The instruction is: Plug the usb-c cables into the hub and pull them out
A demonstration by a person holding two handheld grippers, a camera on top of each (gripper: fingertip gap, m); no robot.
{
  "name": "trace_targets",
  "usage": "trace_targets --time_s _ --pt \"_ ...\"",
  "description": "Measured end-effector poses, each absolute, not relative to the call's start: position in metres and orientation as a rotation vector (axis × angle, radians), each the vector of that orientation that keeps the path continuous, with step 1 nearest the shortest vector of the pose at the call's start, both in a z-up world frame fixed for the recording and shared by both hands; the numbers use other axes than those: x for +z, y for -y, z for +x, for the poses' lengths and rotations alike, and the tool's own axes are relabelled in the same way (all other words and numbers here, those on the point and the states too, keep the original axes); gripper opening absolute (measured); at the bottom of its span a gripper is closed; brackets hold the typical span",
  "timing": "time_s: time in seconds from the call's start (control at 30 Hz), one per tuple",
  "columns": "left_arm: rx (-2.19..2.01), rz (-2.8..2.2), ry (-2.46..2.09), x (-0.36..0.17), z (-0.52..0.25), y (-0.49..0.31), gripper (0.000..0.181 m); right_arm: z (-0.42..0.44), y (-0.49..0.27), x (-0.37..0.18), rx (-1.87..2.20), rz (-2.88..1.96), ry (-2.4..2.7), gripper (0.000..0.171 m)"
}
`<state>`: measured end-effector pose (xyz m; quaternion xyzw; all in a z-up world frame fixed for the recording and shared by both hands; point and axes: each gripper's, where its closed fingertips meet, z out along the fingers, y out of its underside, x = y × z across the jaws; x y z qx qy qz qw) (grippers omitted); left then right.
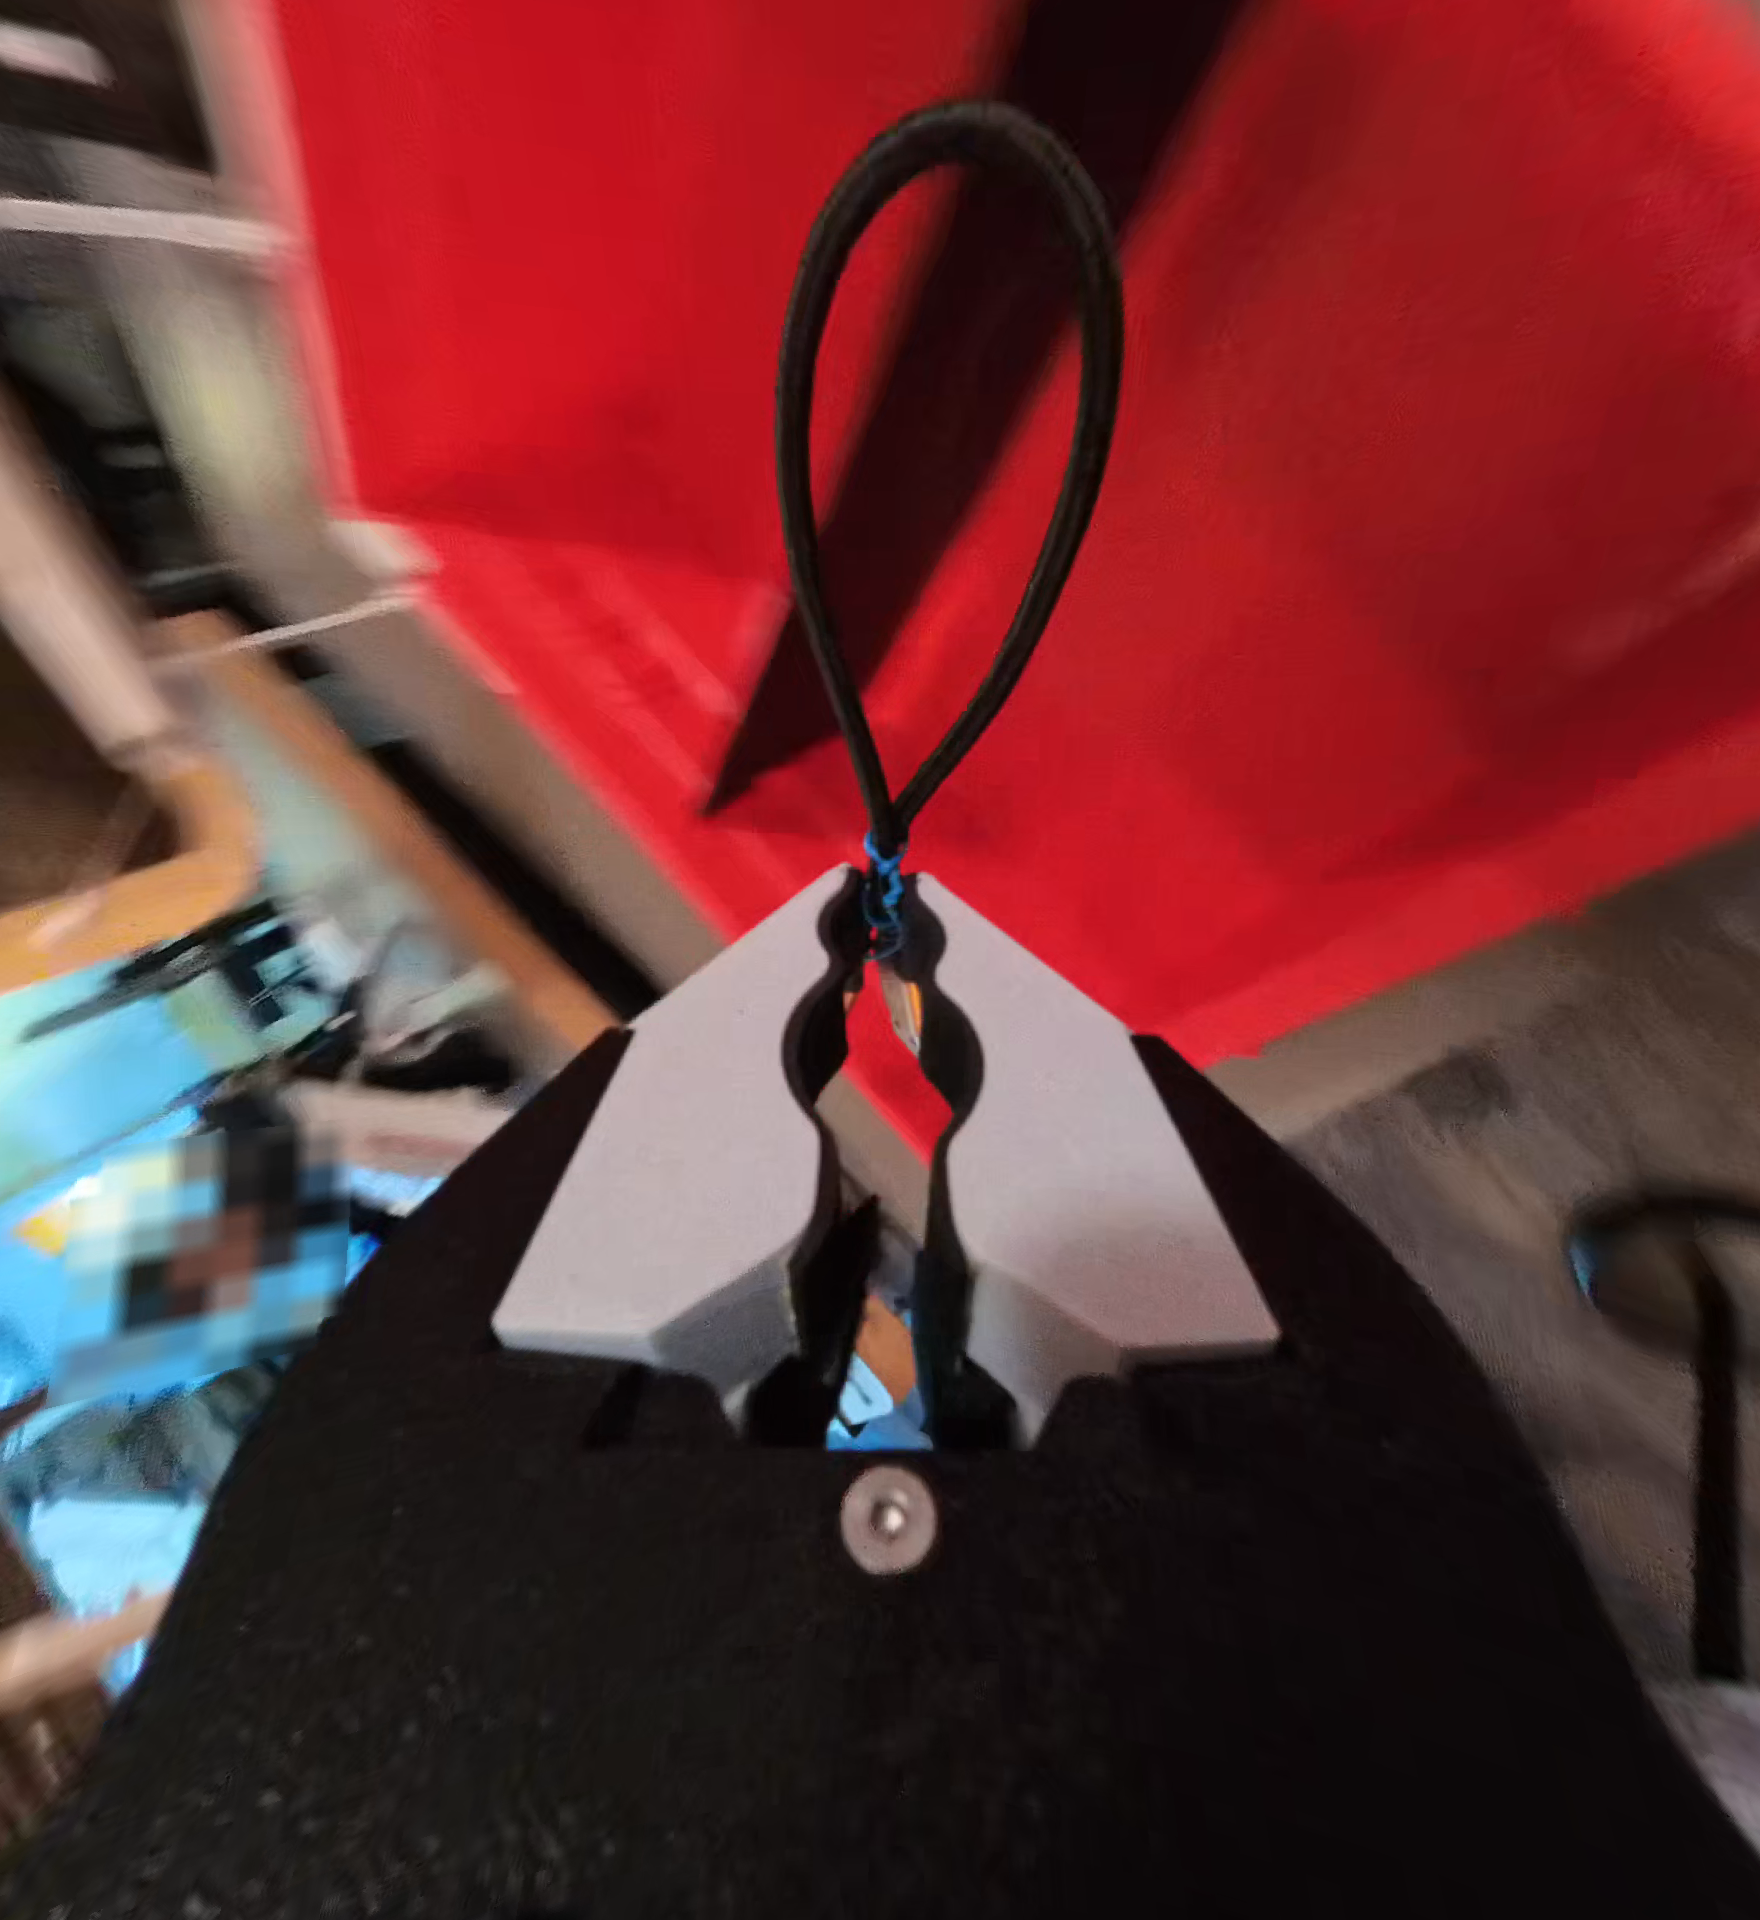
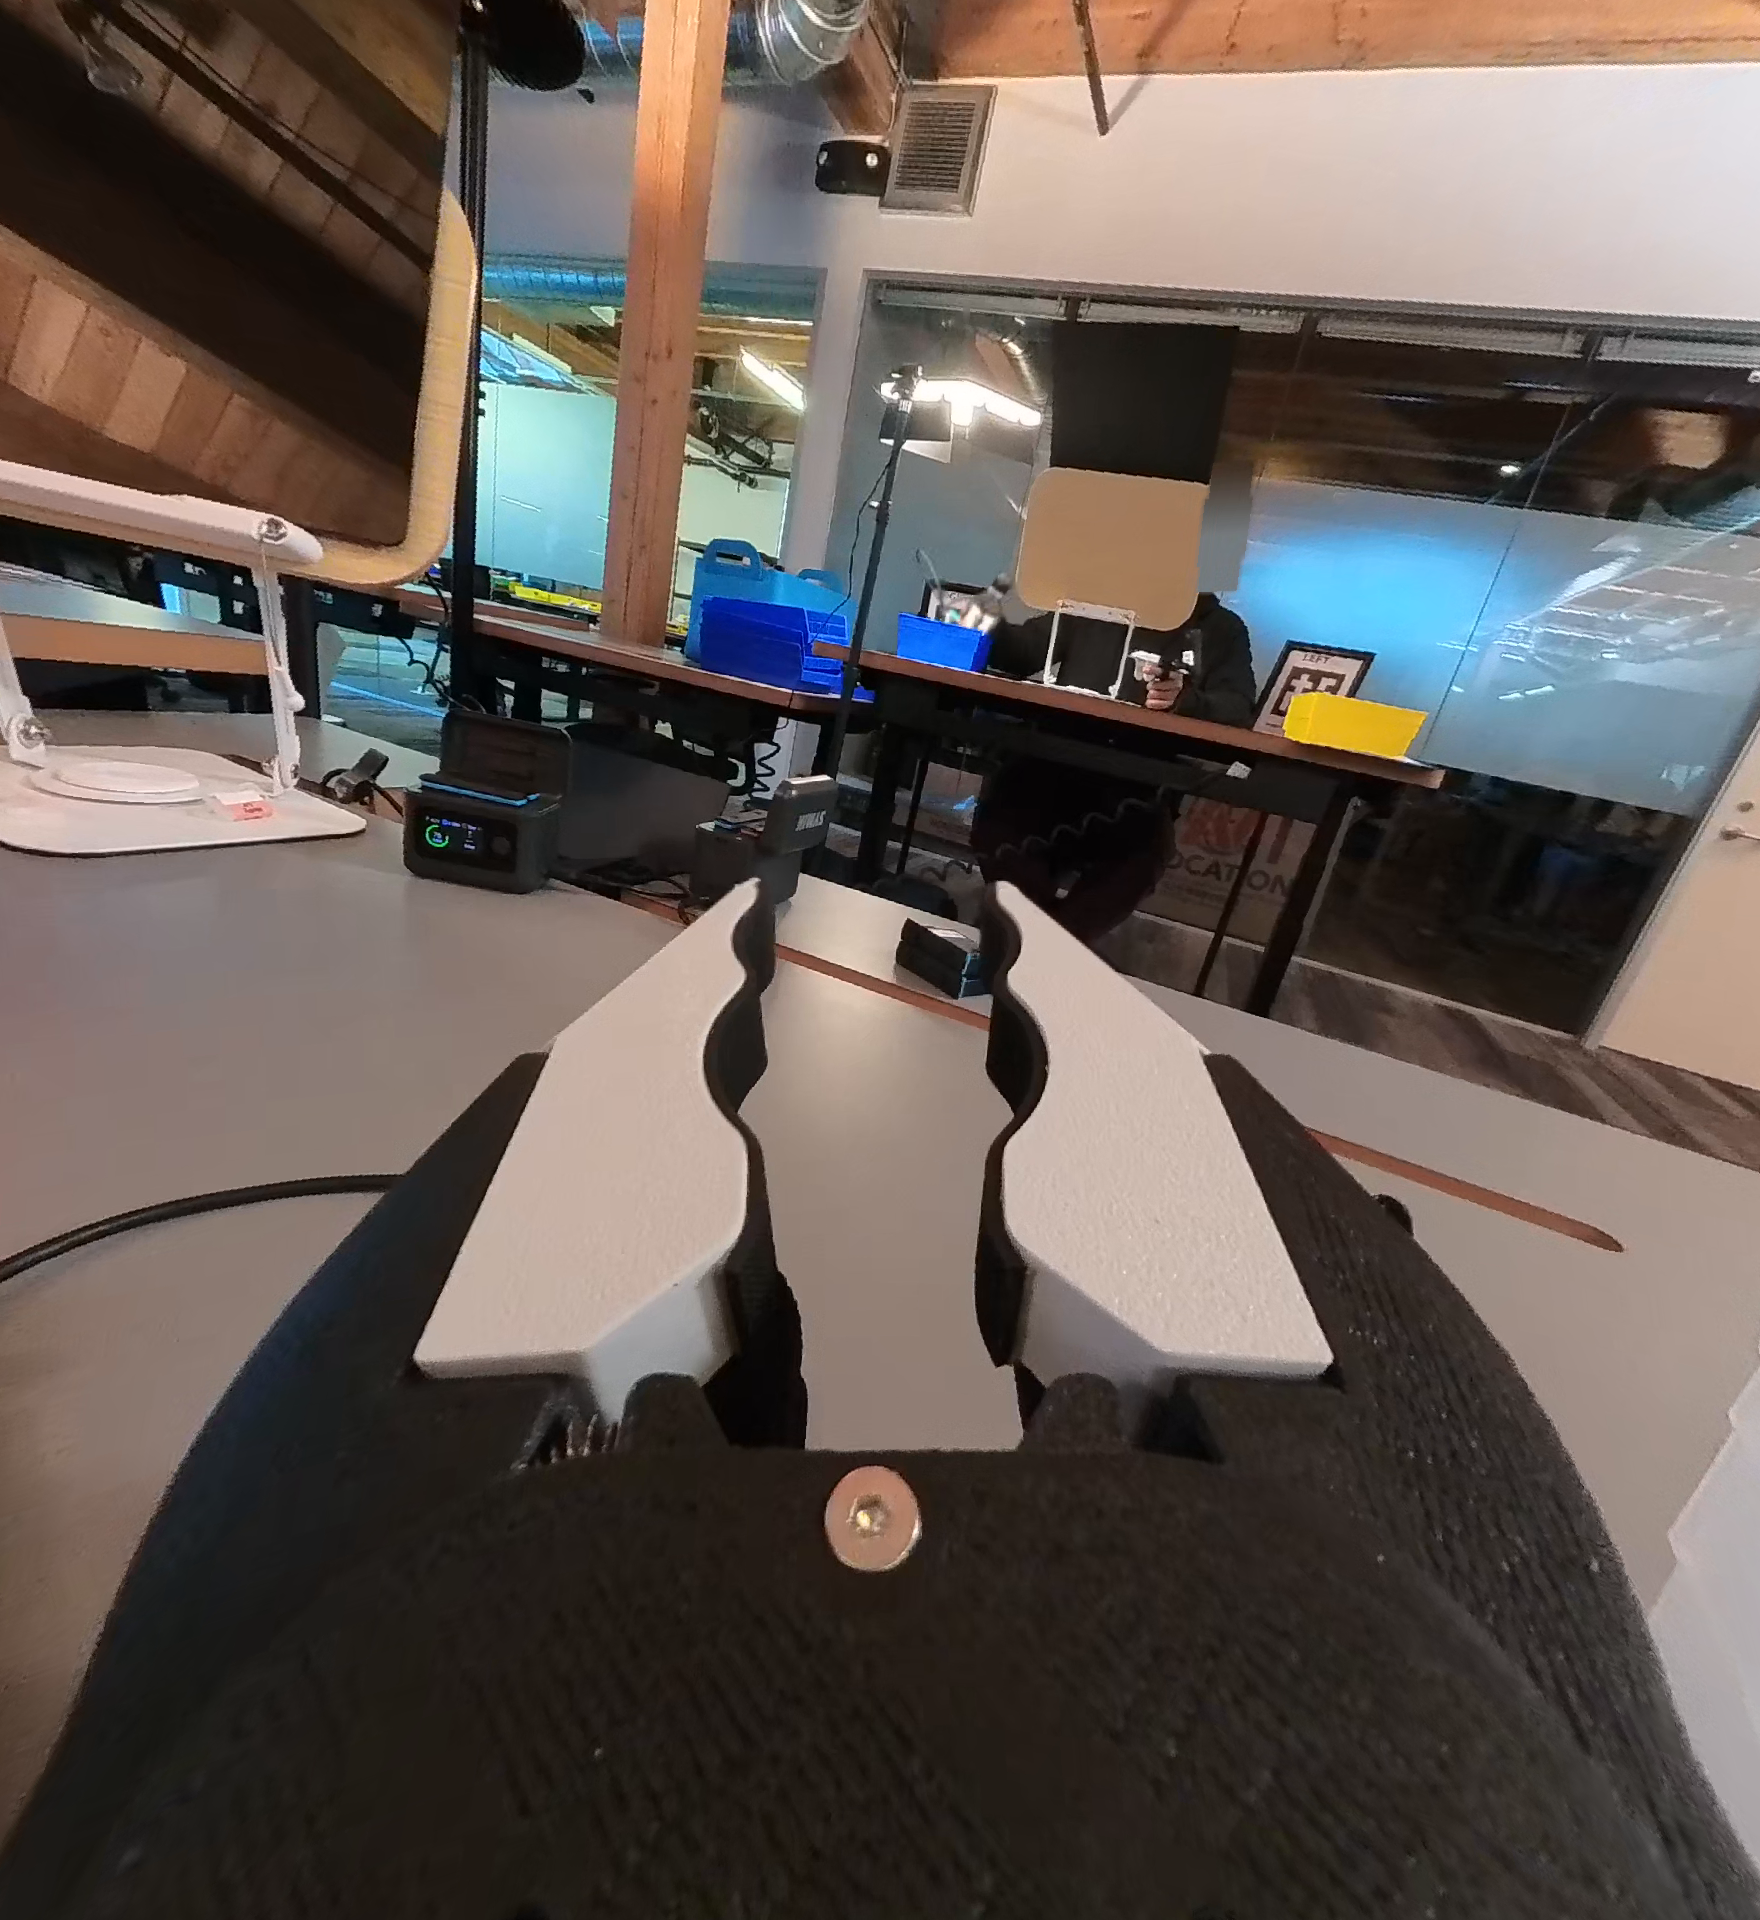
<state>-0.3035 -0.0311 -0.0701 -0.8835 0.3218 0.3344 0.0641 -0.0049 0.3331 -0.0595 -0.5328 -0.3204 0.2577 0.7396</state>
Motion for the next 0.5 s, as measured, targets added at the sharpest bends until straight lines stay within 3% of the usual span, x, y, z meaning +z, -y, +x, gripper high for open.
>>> trace_targets --time_s 0.07,0.17,0.37,0.5 --pt "1.104 -2.443 -0.786 -0.022 -0.276 0.013 0.005 -0.004 -0.333 -0.059 0.567 -1.167 0.697 0.038" --pt "0.844 -2.201 -0.731 0.008 -0.191 -0.019 0.005 -0.003 -0.332 -0.059 0.567 -1.168 0.700 0.038" --pt "0.362 -2.239 -1.016 -0.056 -0.049 -0.066 0.005 -0.007 -0.330 -0.066 0.538 -1.202 0.769 0.044" --pt "0.428 -2.319 -0.827 -0.092 -0.068 -0.142 0.006 -0.009 -0.332 -0.079 0.517 -1.269 0.818 0.045"
